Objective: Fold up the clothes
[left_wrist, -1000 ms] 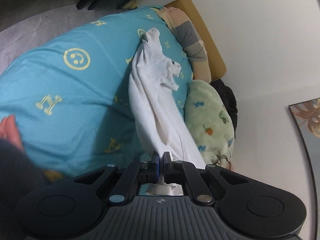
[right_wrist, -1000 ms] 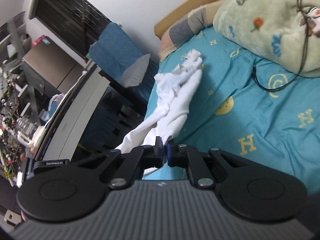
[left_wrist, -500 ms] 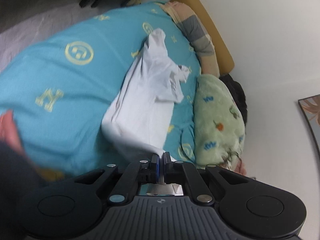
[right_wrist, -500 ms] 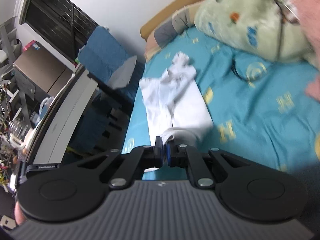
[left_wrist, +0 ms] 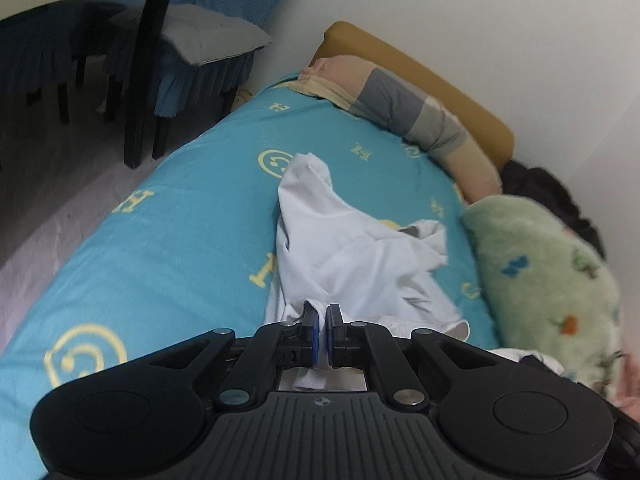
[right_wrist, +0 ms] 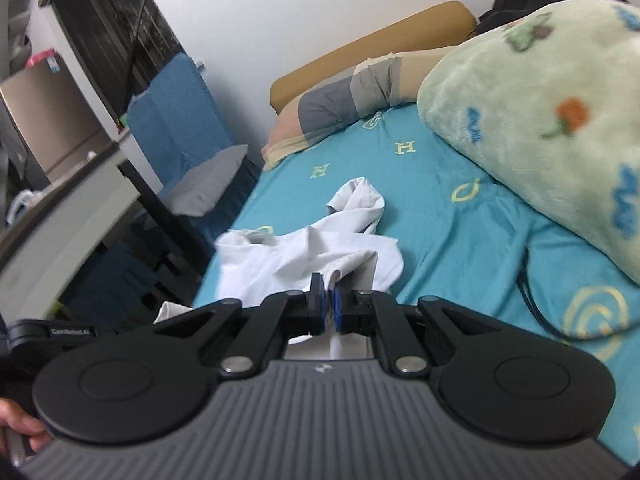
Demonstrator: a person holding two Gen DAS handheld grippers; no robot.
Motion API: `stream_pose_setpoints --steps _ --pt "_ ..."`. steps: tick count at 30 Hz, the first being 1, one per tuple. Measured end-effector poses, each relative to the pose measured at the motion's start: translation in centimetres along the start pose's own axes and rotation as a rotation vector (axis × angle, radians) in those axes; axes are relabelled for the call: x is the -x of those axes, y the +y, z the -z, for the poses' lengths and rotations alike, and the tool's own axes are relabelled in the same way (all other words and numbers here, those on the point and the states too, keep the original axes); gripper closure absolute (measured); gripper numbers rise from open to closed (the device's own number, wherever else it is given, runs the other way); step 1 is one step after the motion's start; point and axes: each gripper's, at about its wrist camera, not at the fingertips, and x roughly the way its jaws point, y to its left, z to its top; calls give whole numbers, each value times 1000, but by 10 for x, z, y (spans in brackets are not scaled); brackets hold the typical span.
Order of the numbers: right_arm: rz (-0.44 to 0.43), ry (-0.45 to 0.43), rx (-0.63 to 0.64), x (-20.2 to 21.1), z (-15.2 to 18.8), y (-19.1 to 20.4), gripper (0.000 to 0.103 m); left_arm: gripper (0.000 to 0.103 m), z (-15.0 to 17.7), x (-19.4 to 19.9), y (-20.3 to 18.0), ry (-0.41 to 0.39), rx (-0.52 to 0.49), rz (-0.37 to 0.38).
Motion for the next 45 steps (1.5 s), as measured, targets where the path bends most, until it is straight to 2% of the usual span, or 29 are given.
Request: stream_pose_setpoints --steps 3,7,11,13,15,16,17,18,19,20,23,27,30,37,43,45 --pt "49 49 68 -51 8 -9 95 98 1 -45 4 18 -48 -35" --pt "86 112 105 -95 30 -28 95 98 9 -90 10 57 -100 -64" --pt "89 126 132 -103 39 -30 93 98 11 -95 1 58 -169 -83" --pt "104 130 150 -101 33 -23 92 93 10 -92 -5 61 -199 -92" --pt "103 119 151 -92 26 -17 91 78 9 -74 -13 32 -211 -75" --pt "101 110 148 -85 22 -14 85 72 9 -65 -17 17 -217 -67" --pt "93 96 148 -75 19 -10 75 57 10 -53 -21 2 -224 -57" --pt "85 81 150 -66 15 -5 47 46 11 -39 -26 -18 -238 -57" --pt "74 54 157 -52 12 0 22 43 12 -25 -31 -37 -251 -56" --pt "65 26 168 -38 9 7 18 37 14 -11 -34 -58 -267 -55" --pt "50 -21 211 3 1 28 20 18 21 32 -47 -116 -304 -46" --pt "67 -62 273 53 -1 54 20 6 34 85 -55 -178 -332 -26" --pt "64 -102 292 87 2 66 20 3 52 120 -57 -225 -348 -18" --pt "72 -126 292 133 4 85 20 2 75 171 -69 -247 -370 -12" --pt "96 -118 168 142 -7 87 20 2 70 183 -68 -271 -304 23" --pt "85 -135 136 141 -2 80 20 2 72 174 -61 -234 -291 46"
